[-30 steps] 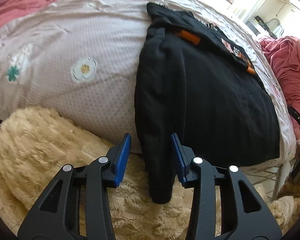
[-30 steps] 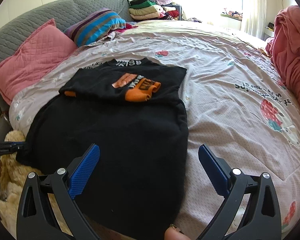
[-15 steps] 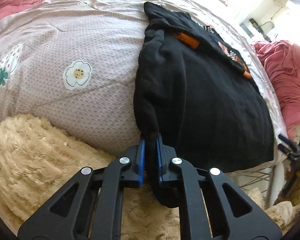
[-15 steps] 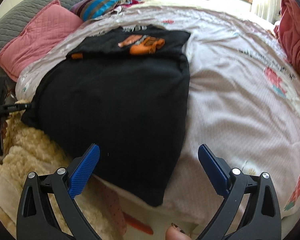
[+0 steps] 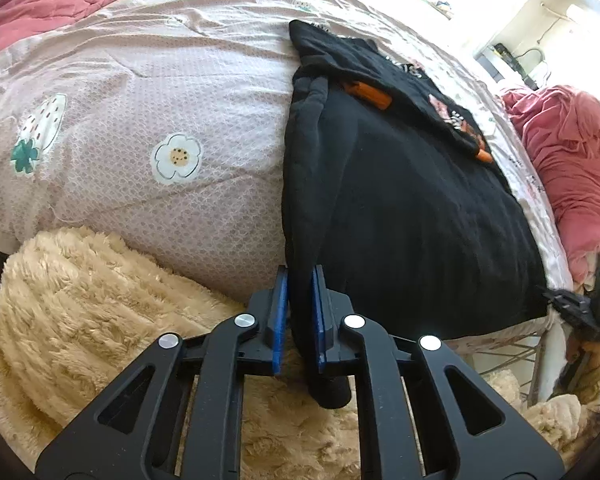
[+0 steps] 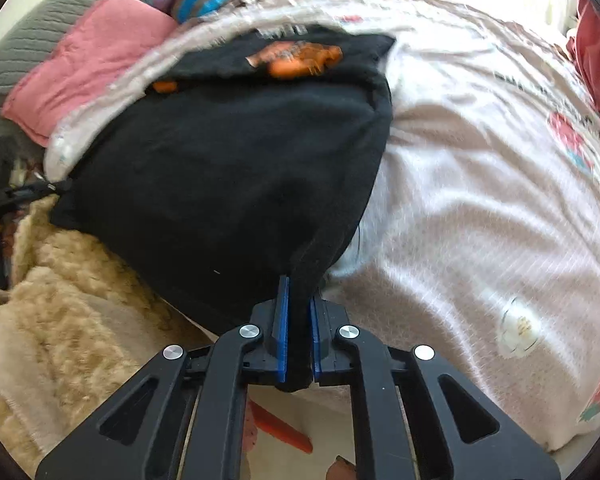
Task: Fold small clothes
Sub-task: 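Grasp the hem with the left tool while the right tool grasps the hem, then lift the hem with both tools and fold it toward the collar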
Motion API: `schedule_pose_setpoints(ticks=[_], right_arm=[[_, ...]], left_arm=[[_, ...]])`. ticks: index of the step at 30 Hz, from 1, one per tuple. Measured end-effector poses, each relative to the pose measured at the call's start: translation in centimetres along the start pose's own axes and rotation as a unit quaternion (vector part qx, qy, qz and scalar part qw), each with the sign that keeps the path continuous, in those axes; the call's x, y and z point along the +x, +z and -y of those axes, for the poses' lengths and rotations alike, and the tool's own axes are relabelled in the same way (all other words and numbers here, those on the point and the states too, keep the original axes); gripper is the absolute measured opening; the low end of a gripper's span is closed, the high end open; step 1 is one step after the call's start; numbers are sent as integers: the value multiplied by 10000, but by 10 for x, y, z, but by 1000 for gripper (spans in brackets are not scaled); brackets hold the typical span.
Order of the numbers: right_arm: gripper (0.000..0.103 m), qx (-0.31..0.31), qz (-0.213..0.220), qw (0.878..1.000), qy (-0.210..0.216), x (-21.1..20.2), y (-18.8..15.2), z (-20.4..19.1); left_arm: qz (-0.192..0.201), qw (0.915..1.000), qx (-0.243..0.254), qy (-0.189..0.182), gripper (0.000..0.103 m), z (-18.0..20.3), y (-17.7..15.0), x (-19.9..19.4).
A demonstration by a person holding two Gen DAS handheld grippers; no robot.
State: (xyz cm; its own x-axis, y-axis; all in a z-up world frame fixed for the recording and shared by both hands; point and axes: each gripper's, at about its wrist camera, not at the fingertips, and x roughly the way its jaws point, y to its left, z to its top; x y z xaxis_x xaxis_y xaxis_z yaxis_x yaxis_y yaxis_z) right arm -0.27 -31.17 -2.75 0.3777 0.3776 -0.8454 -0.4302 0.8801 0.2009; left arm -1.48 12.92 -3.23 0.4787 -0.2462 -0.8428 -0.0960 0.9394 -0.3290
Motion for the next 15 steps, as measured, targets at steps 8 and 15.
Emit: schedule_pose_setpoints(ticks=[8, 15], right_arm=[[7, 128, 833, 9947, 596, -42, 24, 5], [7, 303, 1197, 9901, 674, -50, 40, 12]], left_arm=[[-256, 9994, 125, 212, 21, 3, -6, 9], [-465, 9963, 561, 460, 11, 20, -11, 23]])
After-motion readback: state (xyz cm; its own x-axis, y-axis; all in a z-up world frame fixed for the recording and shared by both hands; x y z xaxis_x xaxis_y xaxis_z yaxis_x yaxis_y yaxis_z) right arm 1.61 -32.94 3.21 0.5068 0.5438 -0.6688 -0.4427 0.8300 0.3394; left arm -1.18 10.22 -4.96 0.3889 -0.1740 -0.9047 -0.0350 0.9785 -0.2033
